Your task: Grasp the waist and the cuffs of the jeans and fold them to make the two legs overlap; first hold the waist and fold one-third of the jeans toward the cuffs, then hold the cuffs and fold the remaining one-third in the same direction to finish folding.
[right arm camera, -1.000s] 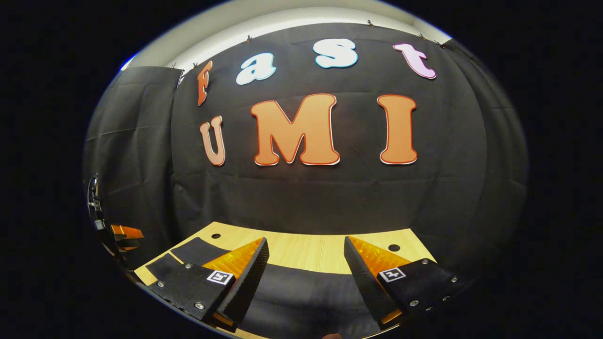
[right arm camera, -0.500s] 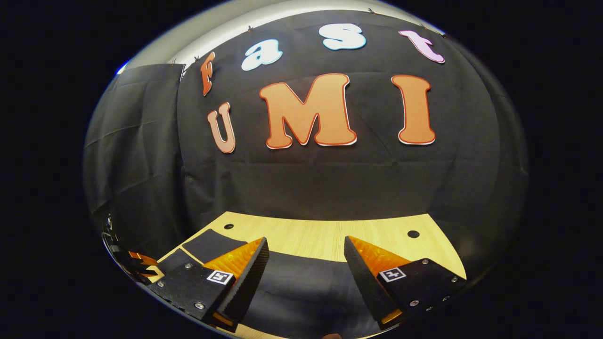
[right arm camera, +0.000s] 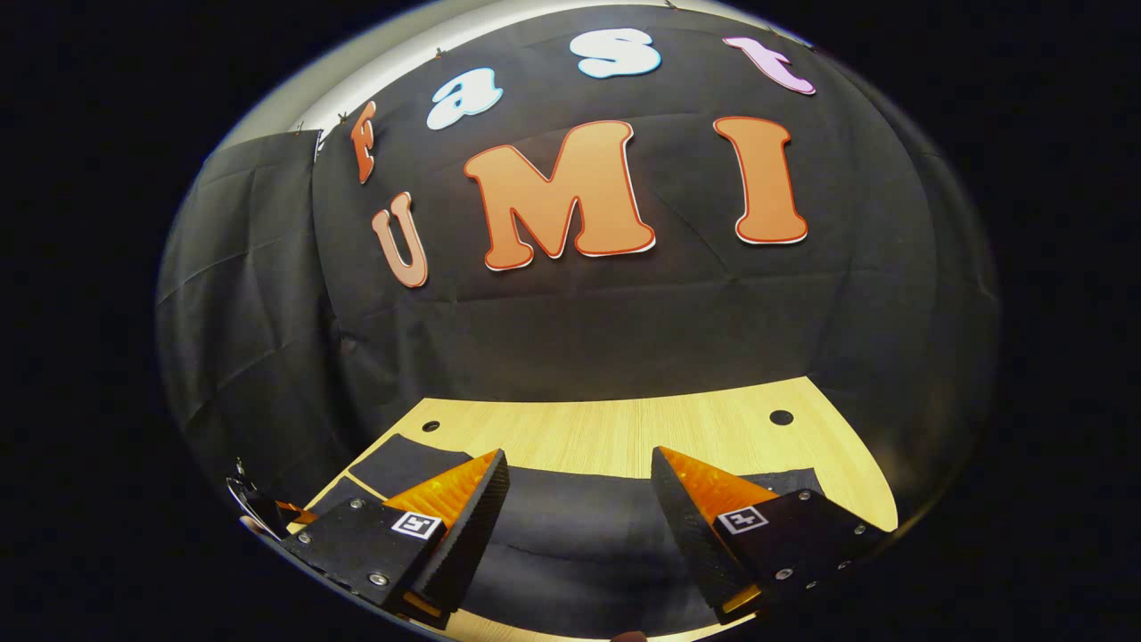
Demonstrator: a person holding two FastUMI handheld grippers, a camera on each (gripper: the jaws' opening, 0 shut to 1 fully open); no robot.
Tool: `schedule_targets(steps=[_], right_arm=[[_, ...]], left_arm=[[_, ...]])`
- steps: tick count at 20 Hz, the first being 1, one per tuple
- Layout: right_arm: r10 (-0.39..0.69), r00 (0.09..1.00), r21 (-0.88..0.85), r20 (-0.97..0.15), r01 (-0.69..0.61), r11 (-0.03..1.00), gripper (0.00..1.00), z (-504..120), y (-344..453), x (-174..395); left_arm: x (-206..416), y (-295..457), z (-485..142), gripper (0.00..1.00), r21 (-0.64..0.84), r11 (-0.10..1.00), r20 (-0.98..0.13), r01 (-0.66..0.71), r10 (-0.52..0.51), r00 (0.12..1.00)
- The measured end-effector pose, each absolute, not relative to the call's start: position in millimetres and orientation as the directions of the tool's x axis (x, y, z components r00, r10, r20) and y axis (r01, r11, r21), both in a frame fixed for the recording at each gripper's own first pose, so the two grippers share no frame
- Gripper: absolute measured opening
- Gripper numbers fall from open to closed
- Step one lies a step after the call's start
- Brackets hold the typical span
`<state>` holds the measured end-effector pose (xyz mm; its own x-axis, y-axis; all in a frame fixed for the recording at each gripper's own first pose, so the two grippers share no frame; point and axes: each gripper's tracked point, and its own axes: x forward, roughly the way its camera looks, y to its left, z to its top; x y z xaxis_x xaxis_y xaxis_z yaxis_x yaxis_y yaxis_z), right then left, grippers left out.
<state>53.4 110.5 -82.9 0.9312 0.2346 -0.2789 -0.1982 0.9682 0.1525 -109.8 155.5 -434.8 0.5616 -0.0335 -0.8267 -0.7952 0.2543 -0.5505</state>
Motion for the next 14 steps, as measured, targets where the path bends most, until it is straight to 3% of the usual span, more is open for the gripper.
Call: schedule_targets(steps=[8, 14], right_arm=[[0.211, 0.931, 0.165, -0.298, -0.168, 0.972, 0.96, -88.9, 105.8, 62.8], [0.17, 0.94, 0.184, -0.297, -0.118, 0.976, 0.97, -83.8, 91.5, 64.4]], left_arm=[[-84.8, 158.5, -435.9, 0.96, -0.567, 0.22, -0.819, -0.794, -0.043, 0.573], [-50.8, 149.8, -437.2, 0.96, -0.614, 0.258, -0.784, -0.746, -0.093, 0.613]])
